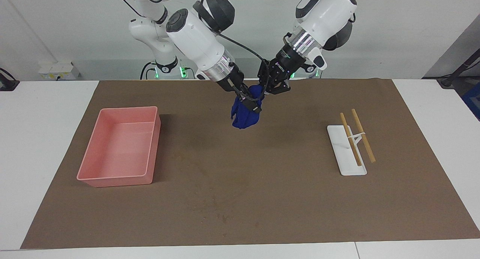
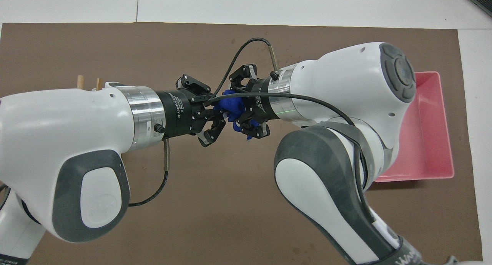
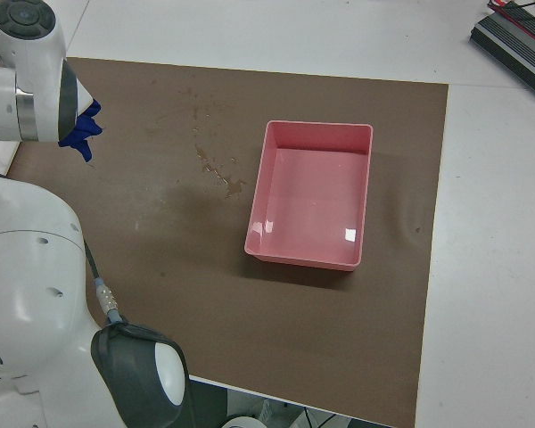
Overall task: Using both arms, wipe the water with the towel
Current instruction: 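Open the left gripper while the right gripper pulls the cloth away, then lower the cloth with the right gripper while the left gripper withdraws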
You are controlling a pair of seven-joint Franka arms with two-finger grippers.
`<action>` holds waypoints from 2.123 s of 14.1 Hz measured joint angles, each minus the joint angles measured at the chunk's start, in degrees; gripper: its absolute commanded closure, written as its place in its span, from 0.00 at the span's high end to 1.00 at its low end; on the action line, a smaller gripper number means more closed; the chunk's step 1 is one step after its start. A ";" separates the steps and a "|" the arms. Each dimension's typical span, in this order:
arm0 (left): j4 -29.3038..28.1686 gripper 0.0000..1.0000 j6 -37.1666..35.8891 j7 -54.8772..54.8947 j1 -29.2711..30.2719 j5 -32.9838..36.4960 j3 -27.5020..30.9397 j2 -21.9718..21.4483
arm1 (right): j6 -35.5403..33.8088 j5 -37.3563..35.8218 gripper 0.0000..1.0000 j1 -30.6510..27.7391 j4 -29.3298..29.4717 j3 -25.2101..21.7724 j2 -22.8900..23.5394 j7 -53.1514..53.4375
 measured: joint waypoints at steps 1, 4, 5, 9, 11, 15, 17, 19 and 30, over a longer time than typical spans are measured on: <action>0.00 0.00 0.00 0.00 -0.07 0.00 0.00 0.00 | 0.00 0.00 0.00 -0.04 0.02 -0.07 0.00 0.00; 0.03 0.00 0.26 0.00 -0.26 -0.01 0.01 -0.09 | -0.01 -0.07 0.00 -0.17 0.14 -0.12 -0.08 -0.28; 0.09 0.47 0.38 0.00 -0.32 -0.02 0.01 -0.16 | -0.02 -0.21 0.00 -0.22 0.20 -0.13 -0.19 -0.35; 0.29 1.00 0.57 0.07 -0.41 -0.02 0.31 -0.20 | -1.11 -4.45 0.00 -0.54 0.46 -0.16 -1.23 -0.61; 0.29 1.00 0.57 0.91 -0.29 0.73 0.60 -0.20 | -1.51 -7.07 0.00 -0.69 0.46 -0.26 -1.73 -0.65; -0.21 1.00 -0.57 8.22 -0.17 10.10 0.80 -0.21 | -1.71 -9.85 0.00 -1.26 -1.09 -0.32 -1.92 -7.42; -0.47 1.00 -4.61 19.22 2.28 11.90 1.07 -0.40 | -1.76 -10.02 0.00 -3.61 -5.48 -0.37 -2.50 -19.15; -0.51 1.00 -9.75 34.13 6.74 12.66 1.42 -0.87 | -1.46 -10.71 0.00 -6.78 -9.62 -0.47 -2.44 -31.27; 8.88 1.00 -36.07 108.59 20.04 38.15 2.34 -0.74 | 9.27 -31.17 0.00 -15.37 -29.25 -0.75 -0.98 -43.17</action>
